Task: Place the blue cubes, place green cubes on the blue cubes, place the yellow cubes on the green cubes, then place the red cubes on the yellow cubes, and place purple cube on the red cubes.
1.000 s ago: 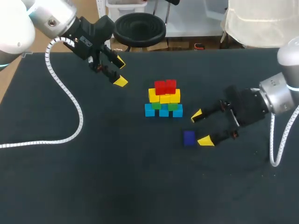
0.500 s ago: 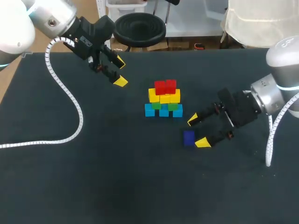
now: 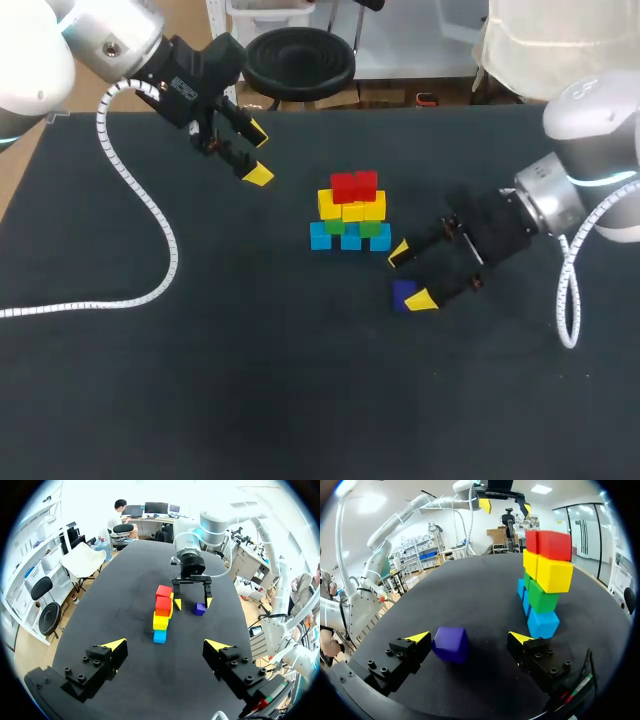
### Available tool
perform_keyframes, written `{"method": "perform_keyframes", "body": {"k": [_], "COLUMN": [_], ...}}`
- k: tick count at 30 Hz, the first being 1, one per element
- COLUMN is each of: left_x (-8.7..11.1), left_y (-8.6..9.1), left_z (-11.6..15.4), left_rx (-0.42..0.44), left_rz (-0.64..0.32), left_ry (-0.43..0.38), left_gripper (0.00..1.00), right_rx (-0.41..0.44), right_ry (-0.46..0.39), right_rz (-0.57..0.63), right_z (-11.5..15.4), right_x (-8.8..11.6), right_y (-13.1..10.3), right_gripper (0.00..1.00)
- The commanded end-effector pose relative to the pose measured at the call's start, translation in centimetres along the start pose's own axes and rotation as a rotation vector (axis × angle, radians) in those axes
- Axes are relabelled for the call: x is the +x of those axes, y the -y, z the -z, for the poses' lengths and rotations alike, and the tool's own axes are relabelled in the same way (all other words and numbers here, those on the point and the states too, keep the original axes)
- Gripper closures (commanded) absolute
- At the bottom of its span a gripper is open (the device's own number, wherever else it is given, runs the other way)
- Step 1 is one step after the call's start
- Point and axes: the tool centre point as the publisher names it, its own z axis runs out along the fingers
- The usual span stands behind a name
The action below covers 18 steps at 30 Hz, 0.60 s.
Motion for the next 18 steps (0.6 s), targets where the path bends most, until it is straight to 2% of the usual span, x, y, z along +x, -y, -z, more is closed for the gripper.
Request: {"method": "perform_keyframes", "body": {"k": [1,2,3,4,5,10,18], "left_x": [0.0,0.0,0.0,0.0,0.0,0.0,0.0], "left_y": [0.1,0.1,0.1,0.1,0.1,0.1,0.1], "left_z": [0.0,0.0,0.0,0.0,0.0,0.0,0.0], "left_rx": [-0.002,-0.002,-0.002,-0.002,-0.002,-0.002,-0.002], "left_rz": [0.002,0.002,0.002,0.002,0.002,0.002,0.002], "left_ry": [-0.003,-0.003,-0.003,-0.003,-0.003,-0.003,-0.003], "left_gripper": [0.00,0.00,0.00,0.00,0.00,0.00,0.00], "right_rx": [0.022,0.024,0.040,0.050,0.059,0.079,0.064], "right_ry": [-0.013,-0.013,-0.015,-0.019,-0.016,-0.017,0.001], "right_rz": [-0.013,-0.014,-0.018,-0.021,-0.016,-0.005,0.009], "right_z": [-0.3,-0.2,-0.2,-0.2,-0.1,0.3,1.4], "right_x": [0.0,0.0,0.1,0.2,0.2,-0.1,-1.3], "right_y": [-0.3,-0.3,-0.3,-0.4,-0.4,-0.9,-2.3], "right_gripper": [0.51,0.55,0.66,0.80,1.00,1.00,1.00]}}
